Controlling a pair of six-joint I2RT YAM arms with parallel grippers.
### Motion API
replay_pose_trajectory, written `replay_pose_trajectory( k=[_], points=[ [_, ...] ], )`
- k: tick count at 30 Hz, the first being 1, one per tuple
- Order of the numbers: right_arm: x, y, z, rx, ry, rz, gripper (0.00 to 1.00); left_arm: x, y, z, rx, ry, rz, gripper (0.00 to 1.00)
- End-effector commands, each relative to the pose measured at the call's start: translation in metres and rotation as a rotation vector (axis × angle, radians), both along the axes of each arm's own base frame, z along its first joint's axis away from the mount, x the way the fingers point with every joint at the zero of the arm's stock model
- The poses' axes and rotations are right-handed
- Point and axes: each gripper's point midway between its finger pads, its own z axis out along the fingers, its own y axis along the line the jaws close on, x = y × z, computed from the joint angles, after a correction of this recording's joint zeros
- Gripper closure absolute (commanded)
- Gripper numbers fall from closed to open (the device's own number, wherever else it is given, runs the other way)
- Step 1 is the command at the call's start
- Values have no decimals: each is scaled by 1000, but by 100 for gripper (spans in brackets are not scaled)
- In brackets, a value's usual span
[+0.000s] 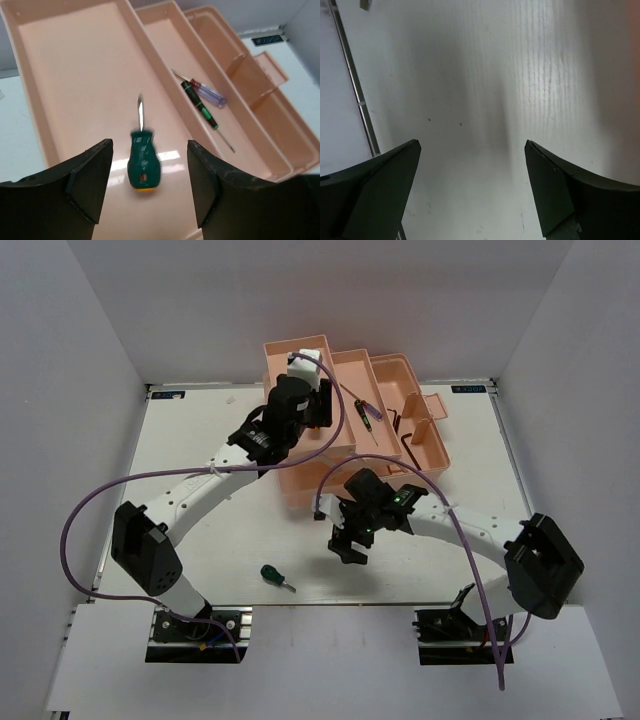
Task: Sort the tools into containers
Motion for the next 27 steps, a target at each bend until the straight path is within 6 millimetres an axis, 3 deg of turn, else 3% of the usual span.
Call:
replay_pose_trajectory(
  k=[1, 5, 7, 10, 11, 12, 14, 15, 17, 18, 20, 21, 22, 27],
  points=[
    [-6, 15, -5, -17, 23, 56, 9, -3, 9, 52, -67, -76, 13, 28],
    [-13, 35, -8, -47, 74, 72, 14, -9, 12, 69, -71, -90, 2, 24],
    [-14, 51, -5, -62, 97, 78, 16, -9, 21, 72, -47, -79, 20, 24],
    [-12, 67, -1, -51, 99, 56, 19, -25, 38, 79, -49, -89, 39, 25],
    [-10, 76, 2, -28, 89, 39, 19, -41, 57, 102, -93, -131, 74, 32],
    [-8, 79, 2, -25, 83, 30, 19, -51, 69, 88, -82, -108, 92, 37],
    [-10, 89, 1, -16, 81, 14, 19, -76, 99, 80, -117, -84, 165, 51],
    [-7, 95, 4, -3, 78, 8, 17, -101, 124, 76, -147, -89, 198, 63],
    [-15, 105, -3, -18, 102, 27, 16, -128, 152, 53, -179, -40, 261, 63],
    [-18, 113, 1, -3, 116, 36, 16, -140, 163, 24, -157, 5, 282, 57],
    [-25, 124, -9, -26, 132, 54, 11, -167, 187, 17, -220, 6, 315, 39],
    [-29, 132, -6, -20, 137, 54, 11, -179, 196, -7, -177, 58, 326, 33],
    [-31, 135, -14, -43, 143, 52, 11, -186, 204, -12, -177, 69, 343, 24],
    [-38, 172, -13, -59, 149, -21, 12, -219, 237, -16, -227, 29, 377, 21]
  ],
)
